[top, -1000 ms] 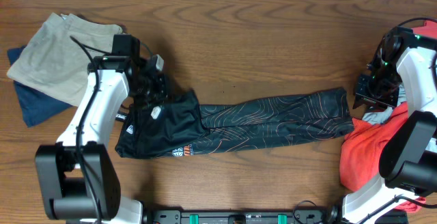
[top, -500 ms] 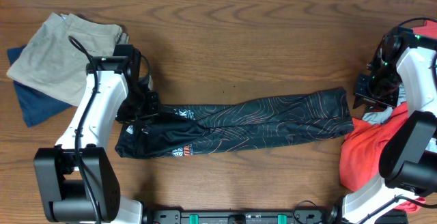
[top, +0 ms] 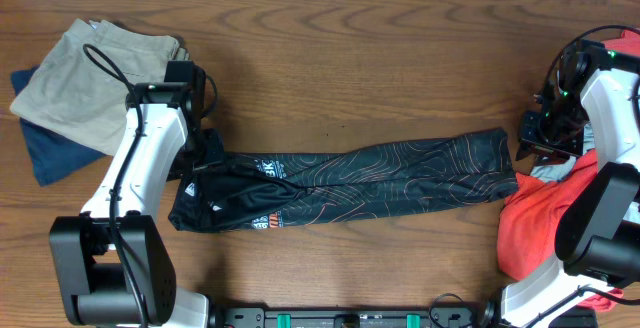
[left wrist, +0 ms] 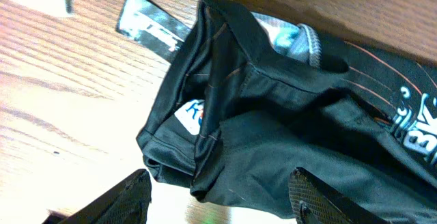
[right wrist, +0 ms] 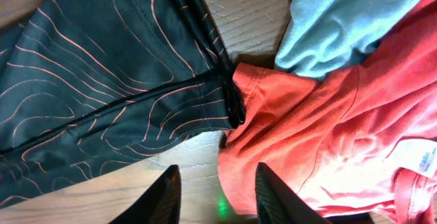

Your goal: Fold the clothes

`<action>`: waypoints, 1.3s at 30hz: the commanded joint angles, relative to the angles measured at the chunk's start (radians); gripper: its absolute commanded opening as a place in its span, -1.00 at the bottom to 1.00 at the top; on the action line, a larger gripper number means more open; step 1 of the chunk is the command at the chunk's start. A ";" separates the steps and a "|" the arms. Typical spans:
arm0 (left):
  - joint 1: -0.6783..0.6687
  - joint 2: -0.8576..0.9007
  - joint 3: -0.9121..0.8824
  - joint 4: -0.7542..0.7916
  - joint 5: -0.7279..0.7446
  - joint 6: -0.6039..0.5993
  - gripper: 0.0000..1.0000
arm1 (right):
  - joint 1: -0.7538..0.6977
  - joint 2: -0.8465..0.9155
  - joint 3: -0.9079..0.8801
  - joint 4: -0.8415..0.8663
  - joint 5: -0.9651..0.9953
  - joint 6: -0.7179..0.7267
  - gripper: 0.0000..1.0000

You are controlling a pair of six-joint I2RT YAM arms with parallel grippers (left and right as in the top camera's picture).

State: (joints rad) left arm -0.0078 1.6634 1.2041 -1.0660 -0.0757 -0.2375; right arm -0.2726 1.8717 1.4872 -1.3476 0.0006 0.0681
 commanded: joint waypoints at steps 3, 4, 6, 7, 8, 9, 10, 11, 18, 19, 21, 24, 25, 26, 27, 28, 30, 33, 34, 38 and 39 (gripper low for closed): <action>0.002 -0.003 -0.007 0.015 0.056 -0.056 -0.09 | 0.004 -0.009 -0.005 0.014 0.010 -0.094 -0.43; 0.002 -0.003 -0.007 0.019 0.087 -0.056 -0.24 | 0.004 -0.009 -0.007 0.022 0.009 -0.100 -0.44; 0.002 -0.003 -0.008 0.029 0.147 -0.056 -0.31 | 0.004 -0.009 -0.016 0.036 -0.006 -0.122 -0.43; 0.002 -0.003 -0.008 0.033 0.171 -0.056 -0.32 | 0.004 -0.008 -0.022 0.043 -0.019 -0.138 -0.38; 0.002 -0.003 -0.008 0.037 0.183 -0.056 -0.31 | 0.004 -0.008 -0.031 0.053 -0.039 -0.157 -0.34; 0.002 -0.003 -0.008 0.040 0.189 -0.056 -0.31 | 0.004 -0.008 -0.043 0.063 -0.056 -0.176 -0.28; 0.002 -0.003 -0.008 0.041 0.188 -0.056 -0.31 | 0.004 -0.008 -0.055 0.074 -0.067 -0.191 -0.24; 0.002 -0.003 -0.008 0.044 0.188 -0.056 -0.31 | 0.004 -0.008 -0.072 0.088 -0.071 -0.205 -0.18; 0.002 -0.003 -0.008 0.066 0.189 -0.056 -0.31 | 0.004 -0.007 -0.196 0.241 -0.073 -0.252 -0.07; 0.002 -0.003 -0.008 0.066 0.189 -0.056 -0.31 | 0.004 -0.007 -0.214 0.270 -0.073 -0.264 -0.07; 0.002 -0.003 -0.008 0.066 0.189 -0.056 -0.31 | 0.004 -0.007 -0.248 0.335 -0.074 -0.288 -0.07; 0.002 -0.003 -0.008 0.066 0.189 -0.056 -0.31 | 0.004 -0.007 -0.288 0.412 -0.083 -0.322 -0.06; 0.002 -0.003 -0.008 0.066 0.189 -0.056 -0.31 | 0.004 -0.007 -0.301 0.439 -0.084 -0.330 -0.05; 0.002 -0.003 -0.008 0.066 0.189 -0.056 -0.31 | 0.004 -0.007 -0.312 0.462 -0.084 -0.336 -0.03; 0.002 -0.003 -0.008 0.066 0.189 -0.056 -0.31 | 0.005 -0.007 -0.324 0.484 -0.084 -0.340 0.01; 0.002 -0.003 -0.008 0.066 0.189 -0.056 -0.31 | 0.004 -0.007 -0.336 0.504 -0.084 -0.340 0.08; 0.002 -0.003 -0.008 0.066 0.189 -0.056 -0.31 | 0.004 -0.007 -0.359 0.536 -0.084 -0.359 0.13; 0.002 -0.003 -0.008 0.066 0.189 -0.056 -0.31 | 0.004 -0.007 -0.385 0.555 -0.097 -0.385 0.17; 0.002 -0.003 -0.008 0.066 0.189 -0.056 -0.31 | 0.004 -0.007 -0.392 0.556 -0.116 -0.391 0.17; 0.002 -0.003 -0.008 0.066 0.189 -0.057 -0.31 | 0.005 -0.007 -0.406 0.567 -0.222 -0.391 0.09; 0.002 -0.003 -0.008 0.066 0.189 -0.056 -0.31 | 0.005 -0.007 -0.407 0.566 -0.246 -0.391 0.01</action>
State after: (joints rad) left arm -0.0078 1.6634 1.2030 -0.9962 0.1059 -0.2886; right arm -0.2726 1.8633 1.1076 -0.7837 -0.1204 -0.3004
